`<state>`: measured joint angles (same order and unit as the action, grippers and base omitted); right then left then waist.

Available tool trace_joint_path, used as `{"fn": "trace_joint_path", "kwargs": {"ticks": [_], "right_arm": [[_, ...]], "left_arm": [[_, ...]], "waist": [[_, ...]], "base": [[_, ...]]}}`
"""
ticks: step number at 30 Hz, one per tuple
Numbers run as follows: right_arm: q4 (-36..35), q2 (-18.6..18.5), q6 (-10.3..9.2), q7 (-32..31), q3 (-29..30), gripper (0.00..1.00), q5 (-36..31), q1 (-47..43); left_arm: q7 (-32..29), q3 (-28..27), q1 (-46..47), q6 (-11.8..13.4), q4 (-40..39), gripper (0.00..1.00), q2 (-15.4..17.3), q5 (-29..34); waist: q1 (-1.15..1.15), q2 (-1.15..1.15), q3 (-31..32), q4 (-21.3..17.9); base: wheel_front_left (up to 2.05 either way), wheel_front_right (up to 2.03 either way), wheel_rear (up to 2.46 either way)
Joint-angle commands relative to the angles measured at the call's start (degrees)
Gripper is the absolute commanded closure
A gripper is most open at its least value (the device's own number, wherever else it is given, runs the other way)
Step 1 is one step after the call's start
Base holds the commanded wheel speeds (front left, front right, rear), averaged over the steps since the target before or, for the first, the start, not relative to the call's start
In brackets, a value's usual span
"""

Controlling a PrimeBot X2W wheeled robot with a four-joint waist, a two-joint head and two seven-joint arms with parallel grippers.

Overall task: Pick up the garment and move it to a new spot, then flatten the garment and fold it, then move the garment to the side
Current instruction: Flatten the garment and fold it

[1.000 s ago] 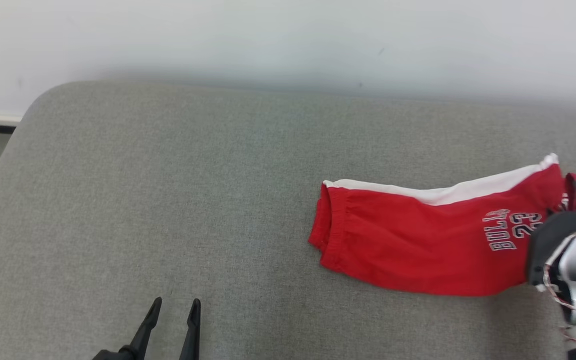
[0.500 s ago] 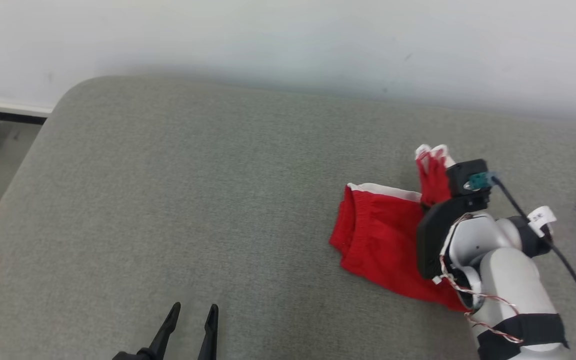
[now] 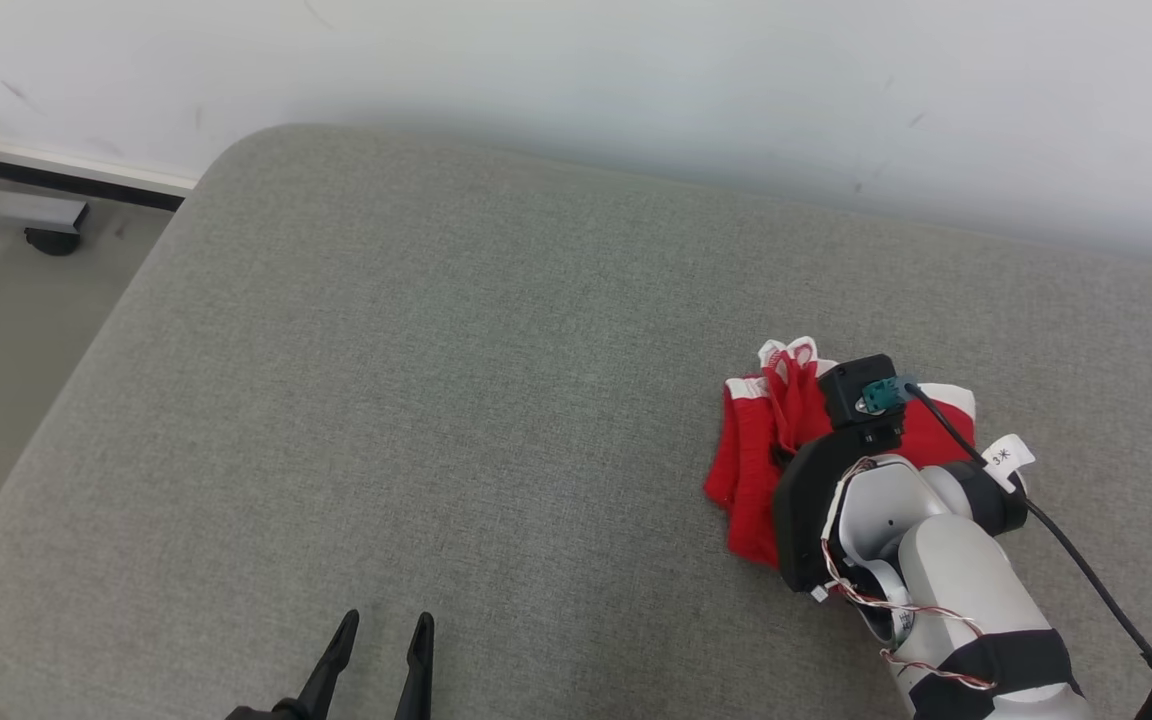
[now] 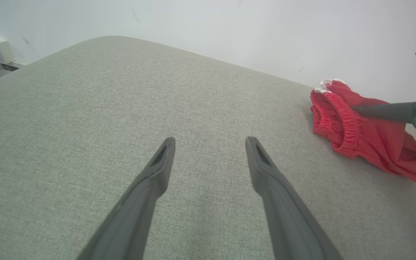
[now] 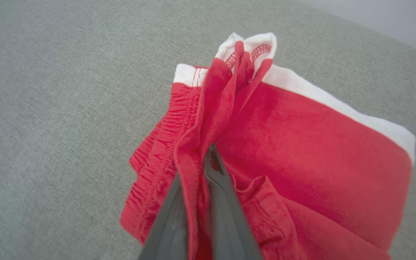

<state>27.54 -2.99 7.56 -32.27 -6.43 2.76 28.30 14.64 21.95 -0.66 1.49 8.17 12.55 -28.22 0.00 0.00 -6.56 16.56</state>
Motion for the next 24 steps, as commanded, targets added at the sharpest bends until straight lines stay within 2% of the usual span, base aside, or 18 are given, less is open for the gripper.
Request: {"fn": "trace_joint_path", "kwargs": {"ticks": [1, 6, 7, 8, 11, 15, 17, 23, 24], "right_arm": [[0.1, 0.2, -0.13, 0.3, -0.4, 1.0, 0.4, 0.5], [0.2, 0.2, -0.13, 1.2, -2.1, 1.0, 2.2, 0.8], [0.4, 0.2, -0.13, 1.4, -2.3, 0.31, 2.9, 0.7], [0.6, 0.2, -0.13, 1.6, -2.3, 0.0, 3.2, 0.7], [-0.4, 0.2, -0.12, 3.0, -3.2, 0.0, 6.2, 0.9], [-5.2, 0.1, -0.13, 5.1, -2.7, 0.0, 13.2, 0.7], [-8.1, -0.1, -0.13, 5.8, -1.0, 0.0, 11.9, -0.2], [-11.5, -5.6, -0.12, 5.9, 5.5, 0.0, 3.1, -6.5], [-11.2, -6.2, -0.11, 6.1, 5.9, 0.14, 1.6, -7.4]], "left_arm": [[0.4, -0.1, -0.2, 0.0, 0.1, 0.0, -0.2, -0.2], [0.4, -0.3, -0.3, -0.1, 0.2, 0.0, -0.2, -0.2], [0.4, -0.3, -0.3, -0.1, 0.2, 0.0, -0.2, -0.2], [0.4, -0.3, -0.2, -0.1, 0.2, 0.0, -0.1, -0.2], [0.4, -0.2, -0.2, -0.2, 0.3, 0.0, -0.1, -0.2], [0.4, -0.3, -0.7, 0.1, 0.4, 0.0, 0.2, -0.4], [0.5, -0.4, -1.0, 0.3, 0.3, 0.0, 0.3, -0.5], [0.5, -0.5, -1.4, 0.4, -0.3, 0.0, 0.5, -0.6], [0.5, -0.4, -1.3, 0.4, -0.4, 0.0, 0.4, -0.5]], "waist": [[0.0, 0.0, 0.1, -0.1], [0.0, 0.0, 0.6, -1.0], [0.0, 0.0, 0.7, -1.2], [0.0, 0.0, 0.7, -1.3], [0.0, 0.0, 1.0, -1.8], [0.0, 0.0, 1.9, -2.3], [0.0, 0.0, 2.4, -2.7], [0.0, 0.0, 2.8, -3.2], [0.0, 0.0, 2.7, -3.2]], "base": [[0.0, 0.0, 0.0], [0.0, 0.0, 0.0], [0.0, 0.0, 0.0], [0.0, 0.0, 0.0], [0.0, 0.0, 0.0], [0.0, 0.0, 0.0], [0.0, 0.0, 0.0], [0.0, 0.0, 0.0], [0.0, 0.0, 0.0]]}}
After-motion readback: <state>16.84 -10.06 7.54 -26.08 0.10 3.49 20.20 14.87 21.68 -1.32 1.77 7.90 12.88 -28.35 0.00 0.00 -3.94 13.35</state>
